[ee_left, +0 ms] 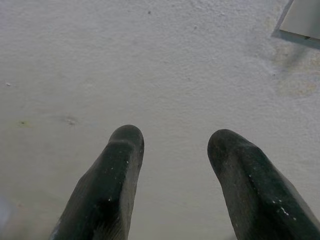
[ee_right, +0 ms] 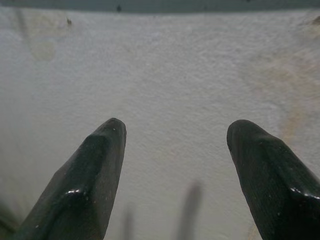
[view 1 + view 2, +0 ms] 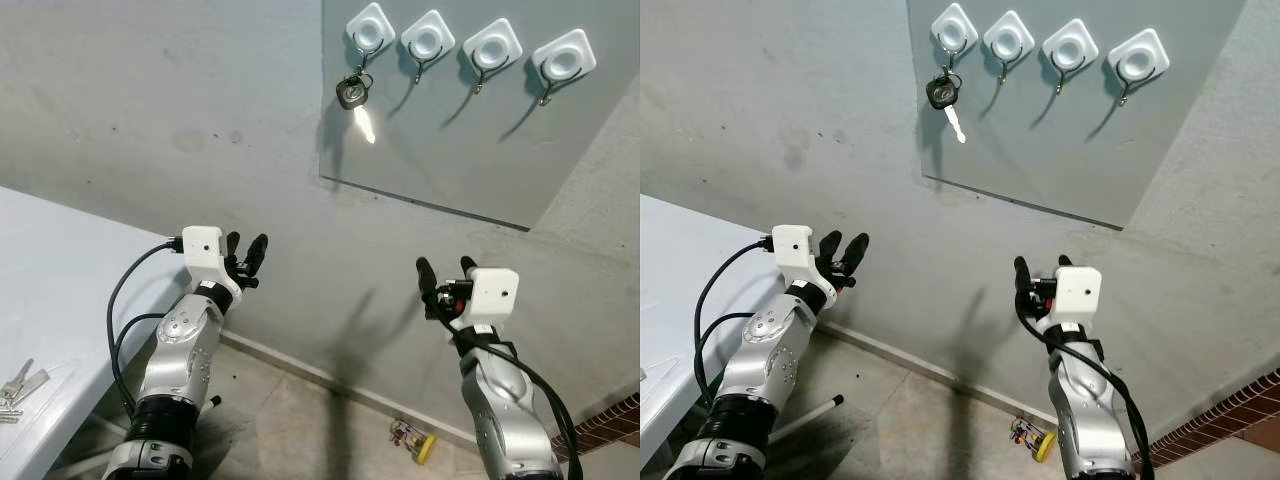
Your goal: Hang keys on a hook
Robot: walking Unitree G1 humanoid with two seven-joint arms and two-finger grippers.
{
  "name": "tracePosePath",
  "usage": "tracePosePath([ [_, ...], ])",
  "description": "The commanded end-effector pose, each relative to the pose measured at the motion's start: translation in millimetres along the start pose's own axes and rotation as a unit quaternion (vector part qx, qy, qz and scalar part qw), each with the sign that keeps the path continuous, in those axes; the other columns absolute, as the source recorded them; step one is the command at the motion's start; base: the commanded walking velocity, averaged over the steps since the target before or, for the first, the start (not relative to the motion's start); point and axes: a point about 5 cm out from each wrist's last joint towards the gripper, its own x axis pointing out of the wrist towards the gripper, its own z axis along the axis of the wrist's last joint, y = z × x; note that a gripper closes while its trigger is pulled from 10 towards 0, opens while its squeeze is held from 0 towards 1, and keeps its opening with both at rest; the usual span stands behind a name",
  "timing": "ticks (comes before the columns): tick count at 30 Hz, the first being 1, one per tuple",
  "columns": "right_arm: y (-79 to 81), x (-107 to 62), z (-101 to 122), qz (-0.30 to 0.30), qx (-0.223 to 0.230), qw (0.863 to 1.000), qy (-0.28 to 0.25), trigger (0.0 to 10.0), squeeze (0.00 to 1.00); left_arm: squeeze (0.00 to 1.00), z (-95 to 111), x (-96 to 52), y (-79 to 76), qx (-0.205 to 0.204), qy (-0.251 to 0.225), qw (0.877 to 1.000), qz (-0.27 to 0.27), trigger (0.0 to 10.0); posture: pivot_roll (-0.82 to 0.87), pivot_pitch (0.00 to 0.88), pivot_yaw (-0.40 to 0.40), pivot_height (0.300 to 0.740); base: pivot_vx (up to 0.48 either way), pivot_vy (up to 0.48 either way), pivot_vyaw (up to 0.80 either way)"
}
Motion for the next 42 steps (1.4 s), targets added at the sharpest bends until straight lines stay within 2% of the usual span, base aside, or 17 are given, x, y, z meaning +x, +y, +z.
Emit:
tracePosePath([
  [1,2.5,1.6,4,0.006,-0.001,1.000,-0.008,10.0,0.00,0.00,-3,-1.8,4.8,-0.001,0.010,1.000,0.005,10.0,-0.09,0.045,0.057,0.740,0.000,0.000,0.80],
  [18,6.5,7.0,4,0.039,-0.016,0.999,-0.005,10.0,0.00,0.00,0,-4.3,8.9,-0.003,-0.002,1.000,0.022,10.0,-0.05,0.034,0.012,0.740,0.000,0.000,0.80],
  [37,-3.1,12.1,7,0.050,-0.048,0.998,-0.007,10.0,0.00,0.00,0,-3.0,0.0,0.000,-0.013,1.000,0.015,10.0,-0.04,0.024,-0.010,0.740,0.000,0.000,0.80],
  [42,-6.0,12.7,6,0.046,-0.044,0.998,-0.004,10.0,0.00,0.00,-1,-2.9,-1.5,0.005,-0.012,1.000,0.013,10.0,-0.04,0.018,-0.015,0.740,0.000,0.000,0.80],
])
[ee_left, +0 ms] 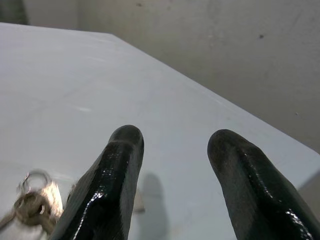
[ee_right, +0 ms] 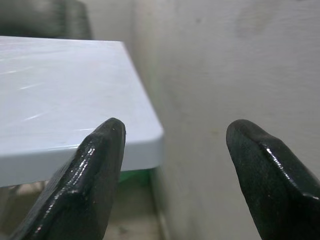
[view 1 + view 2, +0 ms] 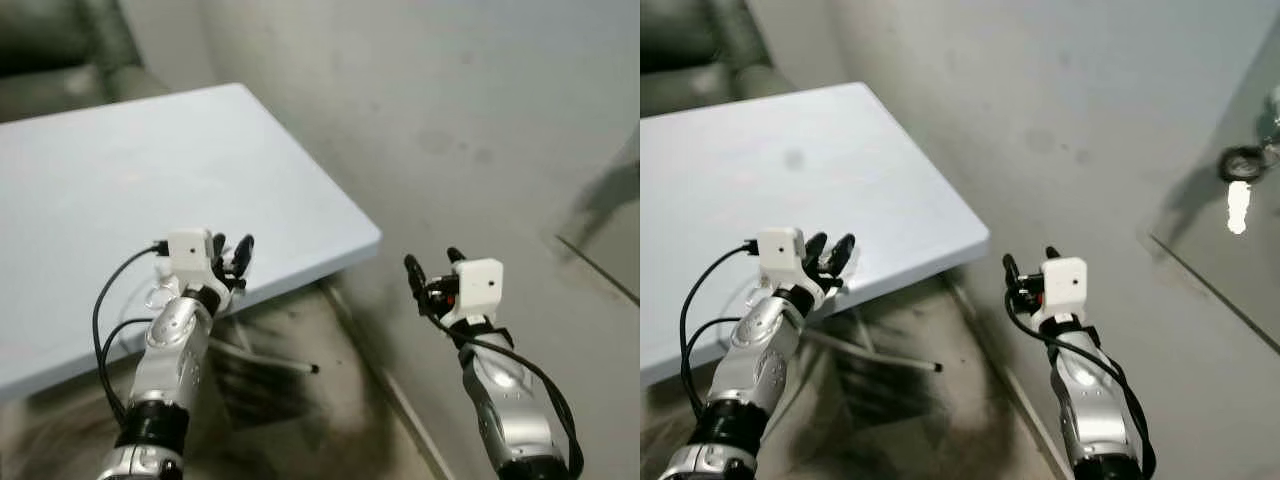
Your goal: Hang keys on a hook
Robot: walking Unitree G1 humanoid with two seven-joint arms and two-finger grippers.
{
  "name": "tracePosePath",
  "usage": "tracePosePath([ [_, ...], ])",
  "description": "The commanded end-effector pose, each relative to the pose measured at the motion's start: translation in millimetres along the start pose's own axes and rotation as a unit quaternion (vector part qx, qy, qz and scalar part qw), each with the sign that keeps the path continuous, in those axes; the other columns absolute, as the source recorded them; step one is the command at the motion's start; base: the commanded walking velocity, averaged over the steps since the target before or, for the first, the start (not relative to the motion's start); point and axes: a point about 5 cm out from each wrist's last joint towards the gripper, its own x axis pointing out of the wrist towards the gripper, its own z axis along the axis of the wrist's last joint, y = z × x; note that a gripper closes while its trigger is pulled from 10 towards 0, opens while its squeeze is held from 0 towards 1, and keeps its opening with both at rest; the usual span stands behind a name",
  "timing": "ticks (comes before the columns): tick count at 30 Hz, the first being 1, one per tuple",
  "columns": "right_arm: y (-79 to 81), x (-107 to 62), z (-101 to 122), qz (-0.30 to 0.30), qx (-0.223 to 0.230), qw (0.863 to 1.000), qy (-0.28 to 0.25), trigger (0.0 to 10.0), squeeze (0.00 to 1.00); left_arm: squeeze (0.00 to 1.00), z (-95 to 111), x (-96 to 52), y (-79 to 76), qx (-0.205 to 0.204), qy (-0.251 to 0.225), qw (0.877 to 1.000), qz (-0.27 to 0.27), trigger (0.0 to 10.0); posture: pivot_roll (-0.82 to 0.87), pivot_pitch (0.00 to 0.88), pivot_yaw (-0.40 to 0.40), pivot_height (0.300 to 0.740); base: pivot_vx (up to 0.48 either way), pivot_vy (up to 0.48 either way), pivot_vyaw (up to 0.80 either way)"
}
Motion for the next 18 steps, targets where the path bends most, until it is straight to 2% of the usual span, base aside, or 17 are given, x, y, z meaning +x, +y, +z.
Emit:
tracePosePath([
  [1,-7.8,-2.2,-1.2,-0.013,0.000,1.000,0.003,10.0,0.00,0.00,0.1,1.6,-6.8,0.008,-0.001,1.000,-0.011,10.0,-0.04,0.014,-0.018,0.740,0.000,0.000,0.80],
  [18,-7.2,1.3,0.0,0.006,-0.013,1.000,0.002,10.0,0.00,0.00,1.0,4.2,-8.8,0.015,-0.006,1.000,-0.015,10.0,-0.03,0.000,-0.035,0.740,0.000,0.000,0.80],
])
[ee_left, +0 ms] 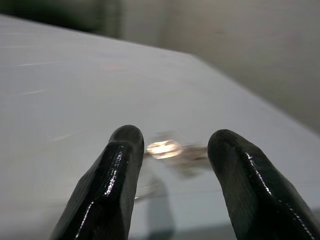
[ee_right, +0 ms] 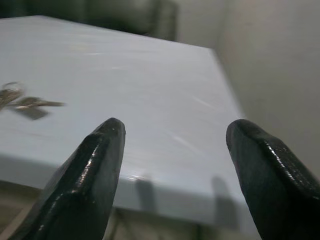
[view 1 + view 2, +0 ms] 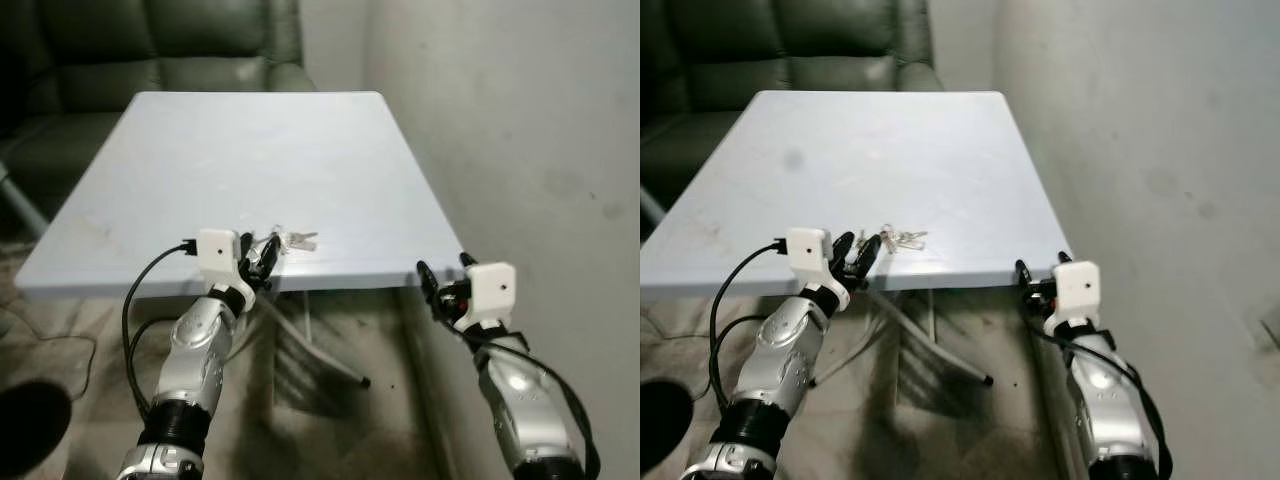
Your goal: Hang keys on a hook
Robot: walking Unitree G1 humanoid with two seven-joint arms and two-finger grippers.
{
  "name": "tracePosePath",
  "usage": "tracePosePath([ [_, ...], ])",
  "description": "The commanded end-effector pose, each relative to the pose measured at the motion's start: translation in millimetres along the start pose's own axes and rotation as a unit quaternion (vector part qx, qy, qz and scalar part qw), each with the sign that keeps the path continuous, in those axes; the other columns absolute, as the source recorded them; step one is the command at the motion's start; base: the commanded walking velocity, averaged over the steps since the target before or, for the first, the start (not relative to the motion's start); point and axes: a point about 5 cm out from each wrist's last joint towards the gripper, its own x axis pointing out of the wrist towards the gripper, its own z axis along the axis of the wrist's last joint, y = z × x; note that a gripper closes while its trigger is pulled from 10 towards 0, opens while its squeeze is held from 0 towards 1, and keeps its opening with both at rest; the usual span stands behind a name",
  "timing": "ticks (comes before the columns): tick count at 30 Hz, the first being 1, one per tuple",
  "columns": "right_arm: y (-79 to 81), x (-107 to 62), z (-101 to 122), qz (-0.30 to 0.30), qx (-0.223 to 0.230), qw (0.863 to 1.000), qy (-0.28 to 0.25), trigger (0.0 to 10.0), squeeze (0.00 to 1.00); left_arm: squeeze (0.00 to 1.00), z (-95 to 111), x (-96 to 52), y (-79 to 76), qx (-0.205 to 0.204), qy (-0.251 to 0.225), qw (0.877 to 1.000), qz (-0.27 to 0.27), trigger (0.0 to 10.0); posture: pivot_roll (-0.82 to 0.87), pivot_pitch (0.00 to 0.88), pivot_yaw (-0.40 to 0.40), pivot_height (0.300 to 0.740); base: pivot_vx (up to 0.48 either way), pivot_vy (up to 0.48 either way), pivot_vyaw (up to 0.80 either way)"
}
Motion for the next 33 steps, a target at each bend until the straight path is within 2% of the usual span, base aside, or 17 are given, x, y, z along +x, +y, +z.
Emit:
tracePosePath([
  [1,9.0,3.9,3,0.014,0.000,1.000,-0.010,10.0,0.00,0.00,0,-3.1,8.3,0.008,0.003,1.000,0.014,10.0,-0.03,0.000,-0.035,0.740,0.000,0.000,0.80],
  [4,9.8,4.2,5,0.013,0.020,1.000,-0.019,10.0,0.00,0.00,0,-2.7,8.8,0.008,0.001,1.000,0.015,10.0,-0.03,0.000,-0.036,0.740,0.000,0.000,0.00],
  [17,9.9,4.1,7,0.010,0.030,0.999,-0.027,10.0,0.00,0.00,-2,-6.9,11.9,0.021,-0.003,1.000,0.013,10.0,-0.03,0.000,-0.034,0.740,0.000,0.000,0.00],
  [29,10.7,3.2,3,0.009,0.030,0.999,-0.019,10.0,0.00,0.00,2,-7.4,20.6,0.006,-0.007,1.000,0.029,10.0,-0.02,0.010,-0.037,0.740,0.000,0.000,0.00],
  [33,11.5,3.0,1,0.008,0.031,0.999,-0.015,10.0,0.00,0.00,1,-8.5,21.9,0.004,-0.004,0.999,0.034,10.0,-0.02,0.010,-0.037,0.740,0.000,0.370,0.00],
])
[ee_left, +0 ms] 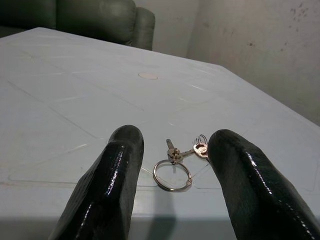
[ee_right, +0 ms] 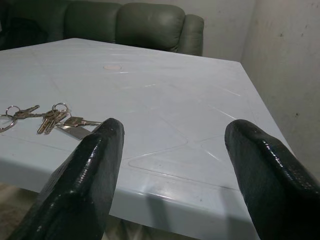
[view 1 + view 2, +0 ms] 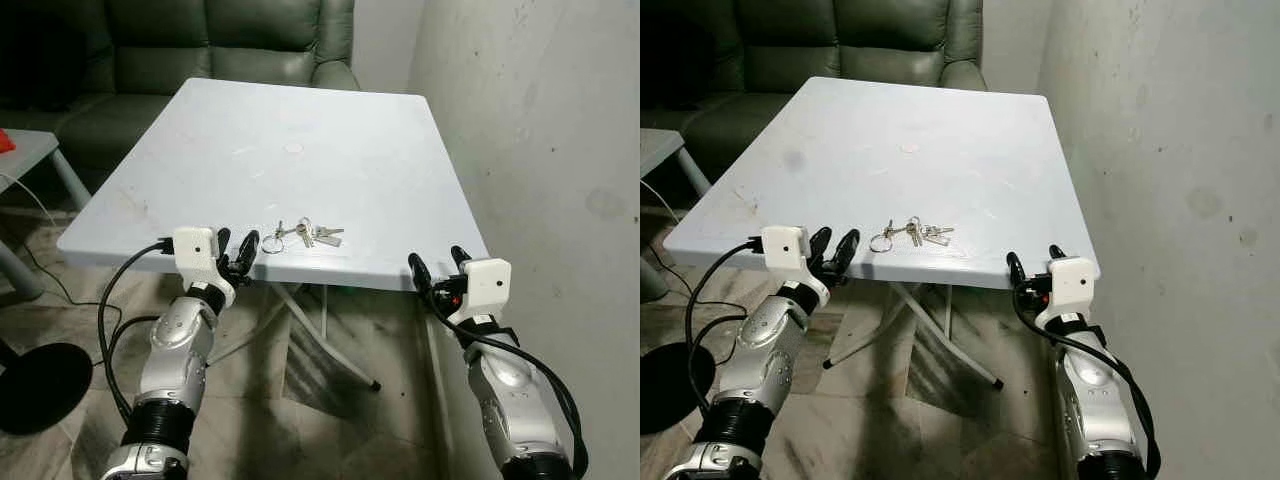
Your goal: Hang keys on a hook
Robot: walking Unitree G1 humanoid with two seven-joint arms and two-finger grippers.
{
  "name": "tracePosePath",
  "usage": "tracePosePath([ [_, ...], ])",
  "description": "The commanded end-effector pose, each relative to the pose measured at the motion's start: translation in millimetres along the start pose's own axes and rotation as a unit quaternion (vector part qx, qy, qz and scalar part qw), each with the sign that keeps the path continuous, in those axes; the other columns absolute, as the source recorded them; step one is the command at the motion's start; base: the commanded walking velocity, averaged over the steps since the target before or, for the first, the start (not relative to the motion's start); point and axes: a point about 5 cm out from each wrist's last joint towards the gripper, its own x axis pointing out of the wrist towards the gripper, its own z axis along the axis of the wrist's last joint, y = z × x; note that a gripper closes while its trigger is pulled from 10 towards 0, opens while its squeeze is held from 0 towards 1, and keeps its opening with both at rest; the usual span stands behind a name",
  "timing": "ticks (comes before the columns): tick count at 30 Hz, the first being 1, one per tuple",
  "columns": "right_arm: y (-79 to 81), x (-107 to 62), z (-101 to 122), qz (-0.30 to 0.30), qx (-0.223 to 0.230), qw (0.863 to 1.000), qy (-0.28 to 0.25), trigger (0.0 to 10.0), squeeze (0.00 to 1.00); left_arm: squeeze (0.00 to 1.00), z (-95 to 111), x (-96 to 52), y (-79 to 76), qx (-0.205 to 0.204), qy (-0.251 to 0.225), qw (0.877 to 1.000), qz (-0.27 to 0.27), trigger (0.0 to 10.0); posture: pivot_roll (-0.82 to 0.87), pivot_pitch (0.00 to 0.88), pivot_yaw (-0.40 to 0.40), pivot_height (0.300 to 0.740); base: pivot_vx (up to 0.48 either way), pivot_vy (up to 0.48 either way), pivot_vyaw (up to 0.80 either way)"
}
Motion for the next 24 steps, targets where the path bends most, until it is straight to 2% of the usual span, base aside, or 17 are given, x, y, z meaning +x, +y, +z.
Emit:
tracePosePath([
  [1,-0.1,0.2,-1.2,-0.003,0.003,1.000,0.003,10.0,0.00,0.00,-0.5,-0.4,2.1,-0.001,0.006,1.000,0.005,10.0,-0.01,0.015,-0.038,0.740,0.000,0.480,0.00],
  [24,2.6,0.0,-3.4,-0.006,0.009,1.000,0.009,10.0,0.00,0.00,0.1,-1.4,4.4,-0.001,0.011,1.000,0.018,10.0,0.00,0.045,-0.041,0.740,0.000,0.480,0.00],
])
